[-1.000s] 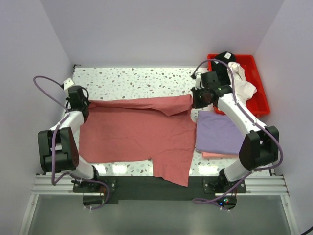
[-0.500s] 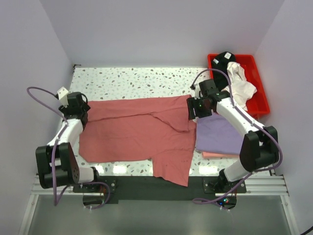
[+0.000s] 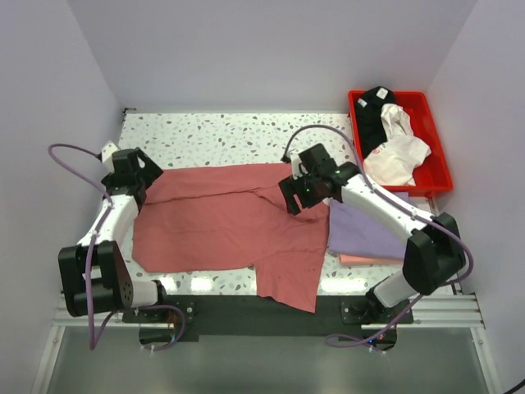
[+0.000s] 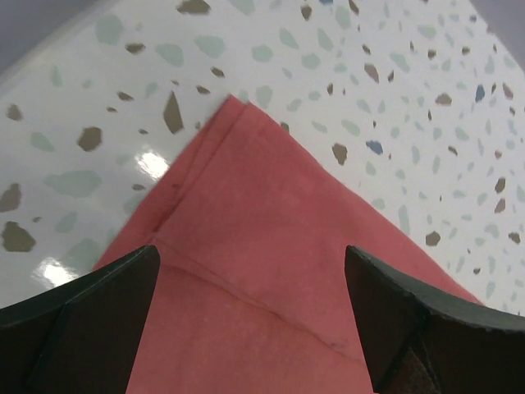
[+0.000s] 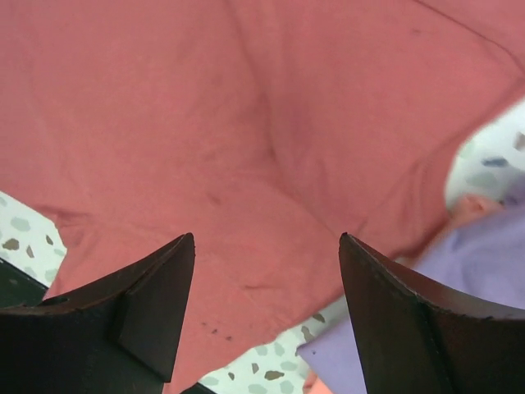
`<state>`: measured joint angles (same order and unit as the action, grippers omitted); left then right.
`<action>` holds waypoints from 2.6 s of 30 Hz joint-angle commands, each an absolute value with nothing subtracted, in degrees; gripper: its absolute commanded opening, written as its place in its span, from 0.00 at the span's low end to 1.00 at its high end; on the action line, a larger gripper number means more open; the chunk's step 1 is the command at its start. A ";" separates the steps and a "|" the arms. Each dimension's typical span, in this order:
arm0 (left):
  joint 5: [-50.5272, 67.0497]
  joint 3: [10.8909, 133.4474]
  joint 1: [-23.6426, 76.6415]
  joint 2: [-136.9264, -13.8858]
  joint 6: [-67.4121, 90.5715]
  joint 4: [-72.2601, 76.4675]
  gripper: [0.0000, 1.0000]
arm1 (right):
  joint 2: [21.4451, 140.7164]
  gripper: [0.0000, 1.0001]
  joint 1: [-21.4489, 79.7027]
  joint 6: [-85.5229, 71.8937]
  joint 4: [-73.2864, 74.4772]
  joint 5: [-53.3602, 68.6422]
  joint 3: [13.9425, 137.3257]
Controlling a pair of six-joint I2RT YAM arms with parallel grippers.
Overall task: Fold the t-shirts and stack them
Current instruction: Fold the tshirt
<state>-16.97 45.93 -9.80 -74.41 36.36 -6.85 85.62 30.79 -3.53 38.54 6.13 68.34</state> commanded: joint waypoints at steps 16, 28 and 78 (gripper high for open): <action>-8.62 42.28 -4.31 -78.05 34.01 -3.96 1.00 | 107.49 0.31 36.65 5.19 28.04 -3.34 77.87; -10.98 42.54 -4.31 -76.47 32.70 -5.18 1.00 | 110.13 0.19 36.65 6.06 32.59 -2.29 81.30; -6.77 41.84 -3.61 -76.29 31.38 -4.13 1.00 | 113.13 0.56 30.67 16.36 31.64 -15.65 94.77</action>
<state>-8.86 42.24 -4.03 -78.06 33.12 -6.44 120.86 29.82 19.55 32.75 -13.10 97.19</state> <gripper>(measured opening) 0.997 0.551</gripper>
